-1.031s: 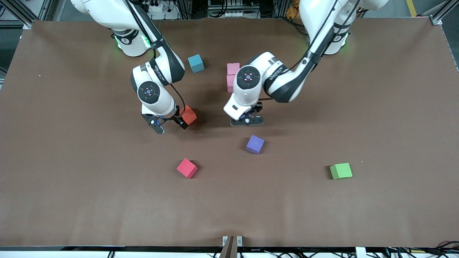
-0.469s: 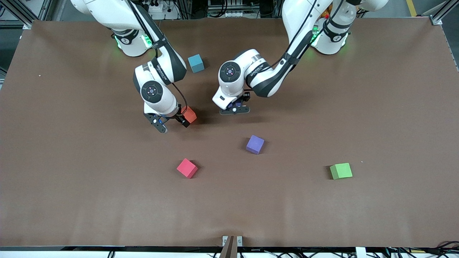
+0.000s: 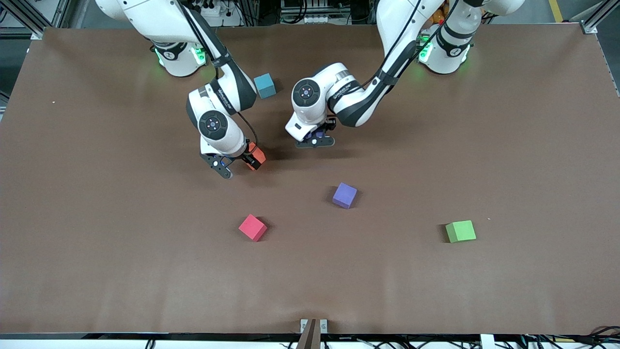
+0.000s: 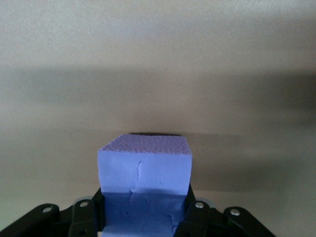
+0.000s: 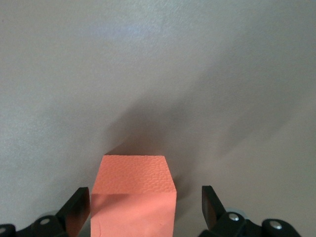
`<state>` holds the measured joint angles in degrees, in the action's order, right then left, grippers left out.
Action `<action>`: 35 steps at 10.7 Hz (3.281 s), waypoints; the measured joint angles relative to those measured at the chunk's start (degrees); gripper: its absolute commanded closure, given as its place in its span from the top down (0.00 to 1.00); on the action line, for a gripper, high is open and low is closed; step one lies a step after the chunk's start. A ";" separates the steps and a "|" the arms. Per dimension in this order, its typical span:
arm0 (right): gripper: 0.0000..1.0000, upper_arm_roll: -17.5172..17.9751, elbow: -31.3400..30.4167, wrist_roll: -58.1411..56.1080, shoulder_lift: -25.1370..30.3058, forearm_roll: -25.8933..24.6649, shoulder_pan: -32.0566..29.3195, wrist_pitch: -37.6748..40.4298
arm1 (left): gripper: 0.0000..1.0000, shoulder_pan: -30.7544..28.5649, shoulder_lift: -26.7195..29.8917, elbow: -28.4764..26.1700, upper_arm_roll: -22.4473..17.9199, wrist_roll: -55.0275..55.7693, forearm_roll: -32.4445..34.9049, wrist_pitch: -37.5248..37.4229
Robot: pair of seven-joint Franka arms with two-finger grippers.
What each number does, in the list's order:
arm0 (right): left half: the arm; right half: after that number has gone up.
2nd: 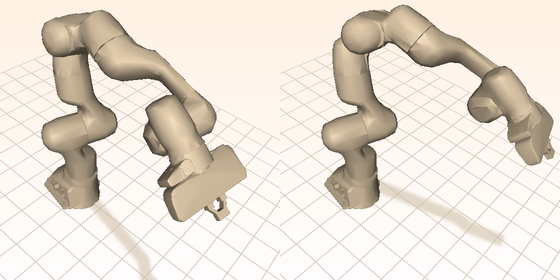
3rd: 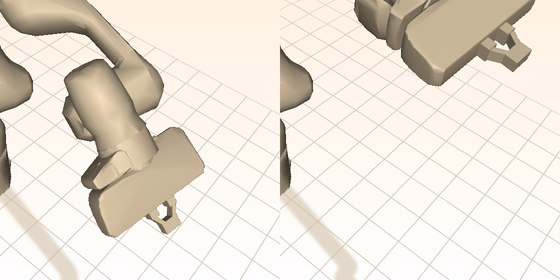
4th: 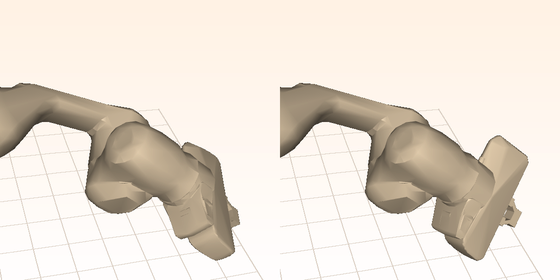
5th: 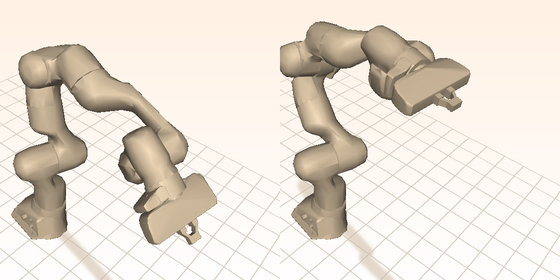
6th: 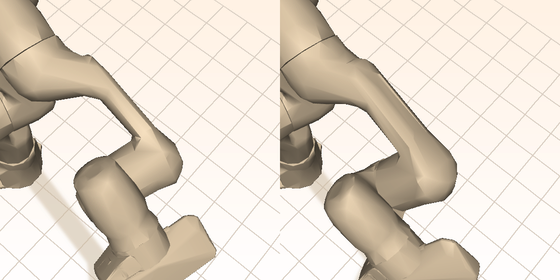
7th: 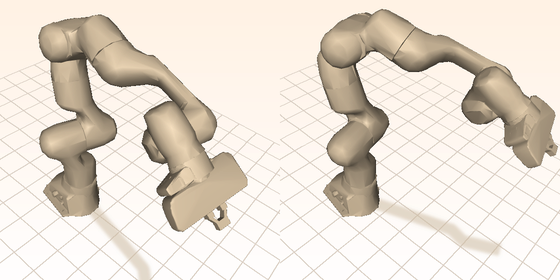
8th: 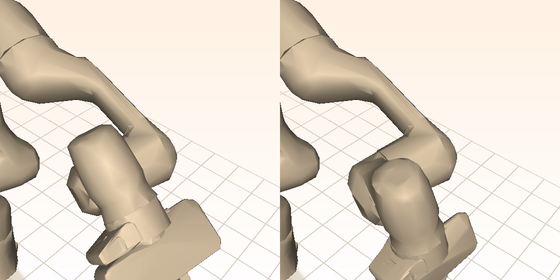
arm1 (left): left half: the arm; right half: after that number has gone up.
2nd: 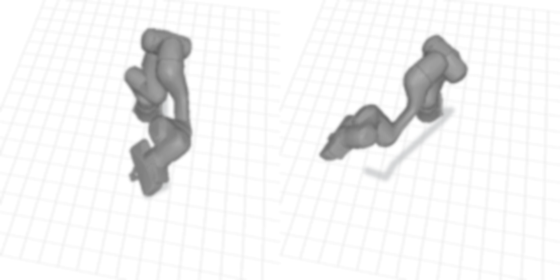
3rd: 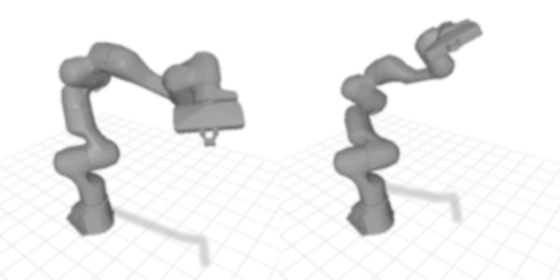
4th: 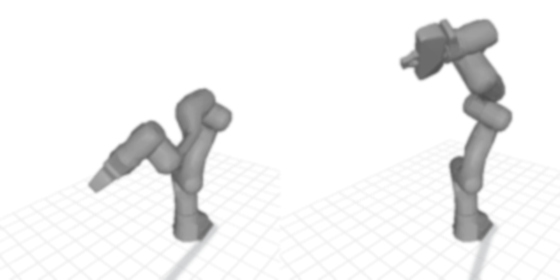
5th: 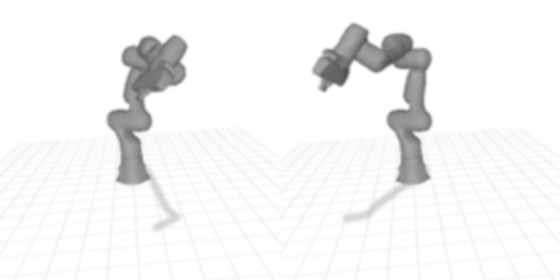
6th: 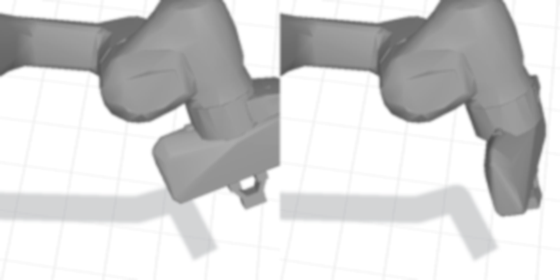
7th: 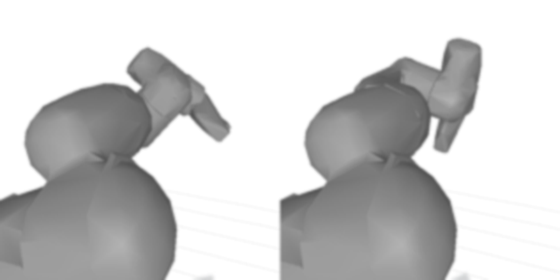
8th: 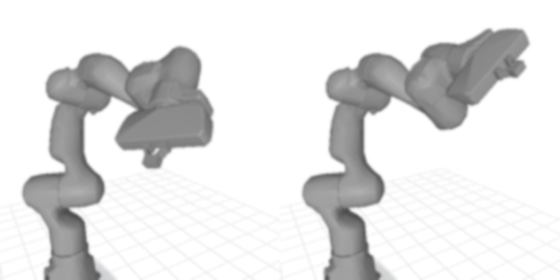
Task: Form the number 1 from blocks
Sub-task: 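Place the purple block below the pink blocks with the left gripper, then place the orange with the right gripper while the left gripper grasps purple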
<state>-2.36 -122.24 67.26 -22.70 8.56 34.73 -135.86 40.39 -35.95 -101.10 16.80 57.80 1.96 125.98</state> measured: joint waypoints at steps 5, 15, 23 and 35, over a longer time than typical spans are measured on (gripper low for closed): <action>0.84 0.13 -0.02 -0.30 -1.48 0.00 0.43 -2.17 | 0.00 0.03 0.03 -0.67 1.09 0.16 0.00 0.52; 0.63 -0.16 0.42 -7.75 -1.62 0.00 0.62 -4.68 | 1.00 -1.99 6.96 -2.01 0.88 -1.28 0.30 3.24; 0.65 -0.05 13.67 -27.75 -1.09 -5.15 7.25 3.04 | 1.00 -12.64 5.94 -0.51 -1.07 -37.48 0.44 14.28; 0.65 -1.29 16.91 -23.52 -10.49 -5.45 19.16 -5.16 | 1.00 -15.13 -2.79 3.52 -4.82 -51.24 3.72 21.40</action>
<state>-3.65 -105.33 43.74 -33.19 3.11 53.89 -141.02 25.26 -38.74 -97.58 11.98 6.56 5.68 147.38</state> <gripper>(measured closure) 0.348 0.000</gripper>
